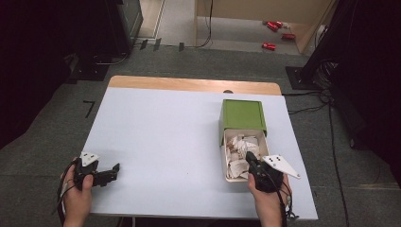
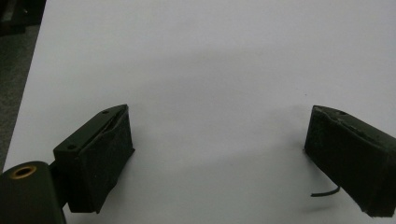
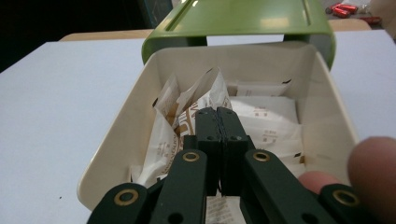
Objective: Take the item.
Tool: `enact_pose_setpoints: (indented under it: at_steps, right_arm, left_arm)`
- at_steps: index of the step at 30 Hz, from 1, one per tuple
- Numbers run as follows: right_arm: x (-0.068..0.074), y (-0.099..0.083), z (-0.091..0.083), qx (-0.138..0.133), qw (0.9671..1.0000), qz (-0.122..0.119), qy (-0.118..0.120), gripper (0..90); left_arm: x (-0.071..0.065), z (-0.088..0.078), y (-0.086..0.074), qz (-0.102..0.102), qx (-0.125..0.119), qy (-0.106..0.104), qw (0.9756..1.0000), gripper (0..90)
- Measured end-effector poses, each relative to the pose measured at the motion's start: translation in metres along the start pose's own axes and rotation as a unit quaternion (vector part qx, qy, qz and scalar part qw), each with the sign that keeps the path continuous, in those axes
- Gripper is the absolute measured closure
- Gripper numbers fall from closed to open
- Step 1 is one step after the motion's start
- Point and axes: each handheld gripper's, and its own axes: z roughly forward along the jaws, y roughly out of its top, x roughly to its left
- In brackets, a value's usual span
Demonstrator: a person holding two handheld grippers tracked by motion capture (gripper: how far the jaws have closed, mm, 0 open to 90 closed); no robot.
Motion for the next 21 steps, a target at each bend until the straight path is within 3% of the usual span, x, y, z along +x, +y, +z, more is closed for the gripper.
enact_pose_setpoints:
  at_steps: [21]
  right_arm:
    - [-0.033,0.017,-0.026,-0.058,0.9977,0.008,-0.036,90.0]
  left_arm:
    - [0.000,0.000,0.000,0.000,0.000,0.000,1.0000,8.1]
